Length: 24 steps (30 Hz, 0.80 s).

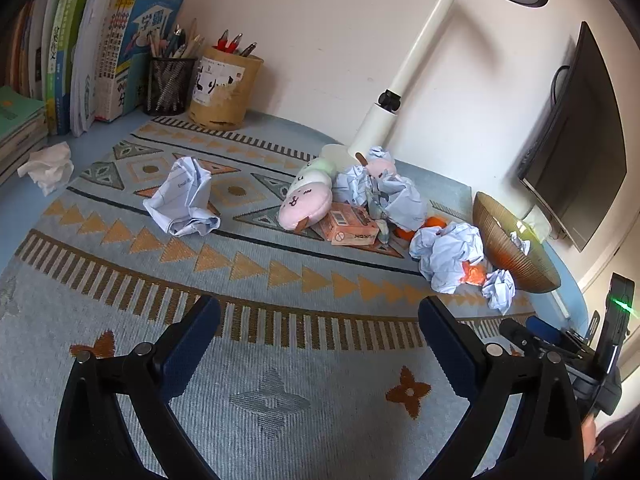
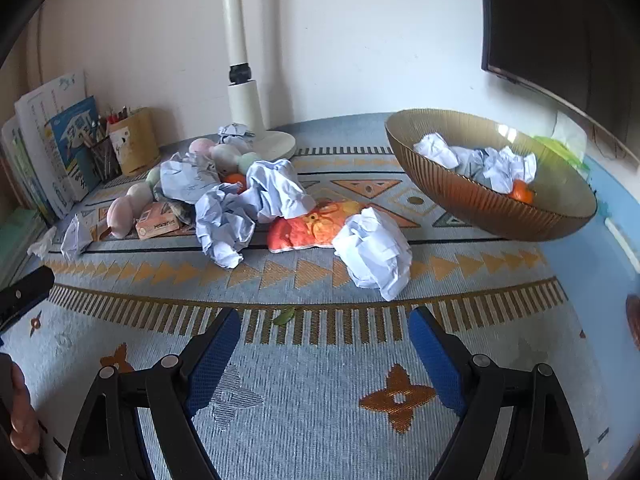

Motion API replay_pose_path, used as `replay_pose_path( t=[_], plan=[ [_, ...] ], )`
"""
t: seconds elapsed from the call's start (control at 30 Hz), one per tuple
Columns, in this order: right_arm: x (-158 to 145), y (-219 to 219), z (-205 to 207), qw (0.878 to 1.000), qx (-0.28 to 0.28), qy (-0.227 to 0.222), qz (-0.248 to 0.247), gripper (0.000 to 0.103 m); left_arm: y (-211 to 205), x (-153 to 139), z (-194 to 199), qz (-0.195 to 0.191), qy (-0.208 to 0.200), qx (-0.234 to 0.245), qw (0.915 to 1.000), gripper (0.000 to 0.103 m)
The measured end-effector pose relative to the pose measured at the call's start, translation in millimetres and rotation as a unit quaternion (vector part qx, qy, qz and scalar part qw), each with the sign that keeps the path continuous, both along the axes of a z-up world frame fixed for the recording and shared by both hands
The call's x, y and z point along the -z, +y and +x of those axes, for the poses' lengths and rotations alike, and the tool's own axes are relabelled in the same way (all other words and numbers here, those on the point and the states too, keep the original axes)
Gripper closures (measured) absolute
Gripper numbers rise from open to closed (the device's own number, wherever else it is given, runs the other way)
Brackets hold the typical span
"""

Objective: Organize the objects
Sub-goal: 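Move both tools back over the rug, then grasp the pink-white-green stacked plush with the left tool while the right tool grasps a paper ball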

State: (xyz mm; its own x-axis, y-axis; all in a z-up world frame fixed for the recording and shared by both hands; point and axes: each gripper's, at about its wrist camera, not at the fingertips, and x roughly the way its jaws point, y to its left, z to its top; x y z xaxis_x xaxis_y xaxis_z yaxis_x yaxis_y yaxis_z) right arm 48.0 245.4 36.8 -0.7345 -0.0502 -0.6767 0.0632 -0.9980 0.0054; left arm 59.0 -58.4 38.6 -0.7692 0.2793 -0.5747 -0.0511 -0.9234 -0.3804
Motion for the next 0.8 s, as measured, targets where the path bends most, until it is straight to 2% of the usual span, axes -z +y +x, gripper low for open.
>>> replay_pose_path(
  t=[0.2,0.33,0.43,0.53,0.63,0.7,0.8],
  plan=[
    [0,3,-1,1.0,0.001,0.001,-0.009,0.018,0,-1,1,0.0,0.002,-0.002,1.0,0.004],
    [-2,9,-2,1.0,0.02,0.004,-0.013,0.018,-5,-10,7,0.001,0.02,-0.025,0.9995,0.004],
    [-8,17,-2,0.999,0.039,0.014,-0.027,0.018,-6,-25,-10,0.009,0.008,-0.01,0.9999,0.004],
    [-16,30,-14,0.998,0.039,0.009,-0.042,0.018,-4,-52,-37,-0.005,0.022,0.001,0.9998,0.004],
    [-20,43,-33,0.998,0.032,-0.003,-0.054,0.018,3,-55,-87,-0.02,-0.015,0.028,0.9993,0.004],
    [-16,48,-45,0.998,0.015,-0.023,-0.065,0.018,2,-44,-116,-0.023,-0.04,0.018,0.9988,0.005],
    [-7,50,-57,0.998,0.001,-0.039,-0.053,0.018,-4,-16,-154,0.009,-0.095,0.017,0.9953,0.015]
  ],
)
